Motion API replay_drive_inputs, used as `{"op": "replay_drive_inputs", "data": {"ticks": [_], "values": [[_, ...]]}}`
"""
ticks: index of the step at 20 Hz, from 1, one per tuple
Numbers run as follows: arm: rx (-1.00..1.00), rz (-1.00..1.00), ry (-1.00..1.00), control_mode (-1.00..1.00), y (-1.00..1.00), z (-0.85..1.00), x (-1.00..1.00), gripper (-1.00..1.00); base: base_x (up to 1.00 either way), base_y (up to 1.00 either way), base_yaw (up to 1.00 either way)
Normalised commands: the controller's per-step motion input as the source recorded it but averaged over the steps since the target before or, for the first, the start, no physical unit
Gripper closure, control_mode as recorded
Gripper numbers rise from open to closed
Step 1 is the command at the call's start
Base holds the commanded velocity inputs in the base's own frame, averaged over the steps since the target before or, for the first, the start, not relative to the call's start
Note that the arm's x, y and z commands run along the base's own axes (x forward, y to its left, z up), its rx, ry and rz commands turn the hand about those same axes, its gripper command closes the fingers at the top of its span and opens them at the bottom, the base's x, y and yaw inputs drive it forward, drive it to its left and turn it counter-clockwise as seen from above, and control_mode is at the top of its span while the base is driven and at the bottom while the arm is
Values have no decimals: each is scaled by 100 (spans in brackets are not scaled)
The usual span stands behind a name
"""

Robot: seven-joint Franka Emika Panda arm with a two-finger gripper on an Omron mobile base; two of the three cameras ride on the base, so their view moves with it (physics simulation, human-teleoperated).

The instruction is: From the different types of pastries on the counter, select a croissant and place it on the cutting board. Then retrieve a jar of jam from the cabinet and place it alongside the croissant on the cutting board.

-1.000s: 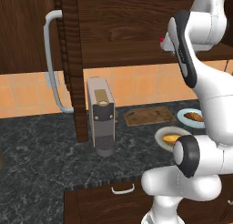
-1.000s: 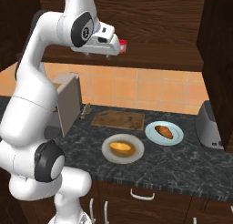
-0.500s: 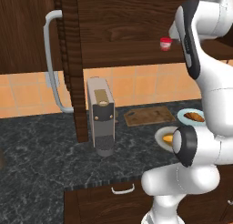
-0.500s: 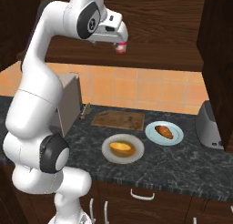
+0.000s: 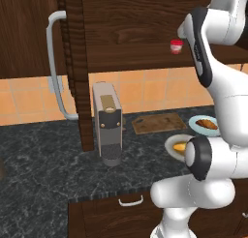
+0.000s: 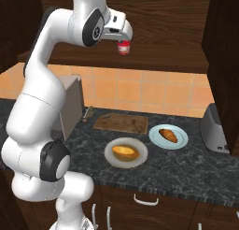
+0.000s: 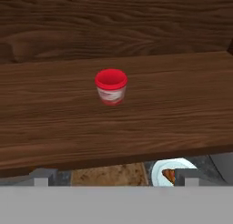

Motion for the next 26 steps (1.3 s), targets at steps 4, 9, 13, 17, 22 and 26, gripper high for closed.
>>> {"op": "replay_drive_inputs", "data": {"ticks": [4, 9, 13, 17, 22, 26], "values": [[-3, 0, -4, -100, 0, 0, 18, -100, 0, 0, 0], [0, 0, 2, -100, 0, 0, 49, -100, 0, 0, 0], [0, 0, 6, -100, 0, 0, 51, -100, 0, 0, 0], [0, 0, 6, -100, 0, 0, 41, -100, 0, 0, 0], [-1, 0, 0, -100, 0, 0, 52, -100, 0, 0, 0], [-2, 0, 0, -100, 0, 0, 42, -100, 0, 0, 0]]}}
